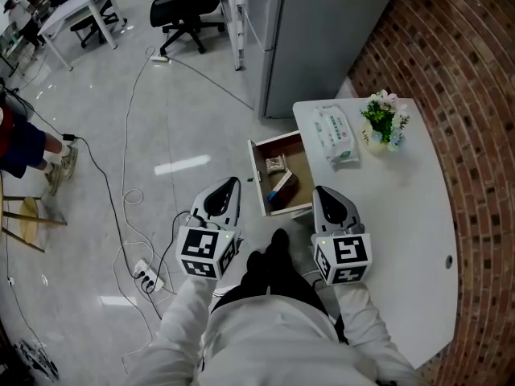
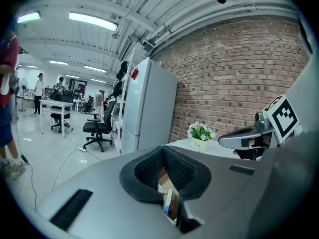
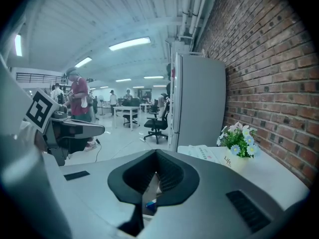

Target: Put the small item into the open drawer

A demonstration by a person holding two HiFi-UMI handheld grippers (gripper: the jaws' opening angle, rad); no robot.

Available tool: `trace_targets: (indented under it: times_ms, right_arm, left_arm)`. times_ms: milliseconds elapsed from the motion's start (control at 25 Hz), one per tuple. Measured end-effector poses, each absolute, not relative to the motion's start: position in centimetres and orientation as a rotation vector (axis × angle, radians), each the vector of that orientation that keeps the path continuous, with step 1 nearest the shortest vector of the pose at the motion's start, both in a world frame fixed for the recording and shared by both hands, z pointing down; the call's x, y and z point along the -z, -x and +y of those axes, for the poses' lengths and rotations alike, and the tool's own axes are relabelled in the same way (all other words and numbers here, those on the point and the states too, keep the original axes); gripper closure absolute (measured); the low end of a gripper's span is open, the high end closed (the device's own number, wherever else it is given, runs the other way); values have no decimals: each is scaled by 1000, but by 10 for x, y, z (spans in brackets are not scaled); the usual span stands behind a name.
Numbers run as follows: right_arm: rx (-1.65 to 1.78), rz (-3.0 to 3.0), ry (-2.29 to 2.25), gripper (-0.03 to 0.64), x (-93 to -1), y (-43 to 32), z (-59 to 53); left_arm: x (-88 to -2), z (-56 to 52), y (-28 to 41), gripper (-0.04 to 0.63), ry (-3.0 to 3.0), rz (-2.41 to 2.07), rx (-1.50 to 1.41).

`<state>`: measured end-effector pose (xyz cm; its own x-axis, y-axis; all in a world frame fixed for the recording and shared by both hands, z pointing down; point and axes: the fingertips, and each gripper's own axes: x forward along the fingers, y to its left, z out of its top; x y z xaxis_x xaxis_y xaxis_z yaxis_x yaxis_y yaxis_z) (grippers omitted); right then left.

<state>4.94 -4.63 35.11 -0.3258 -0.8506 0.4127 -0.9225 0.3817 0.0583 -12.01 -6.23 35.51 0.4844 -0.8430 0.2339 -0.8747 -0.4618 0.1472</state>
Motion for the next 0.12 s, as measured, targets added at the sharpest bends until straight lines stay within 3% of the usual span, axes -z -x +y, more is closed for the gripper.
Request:
trace_targets:
  times_ms: [120]
  right_arm:
    - [-269, -2273, -1539, 591, -351, -48, -44]
  left_arm:
    - [-354, -59, 118, 578, -2503, -1451, -196]
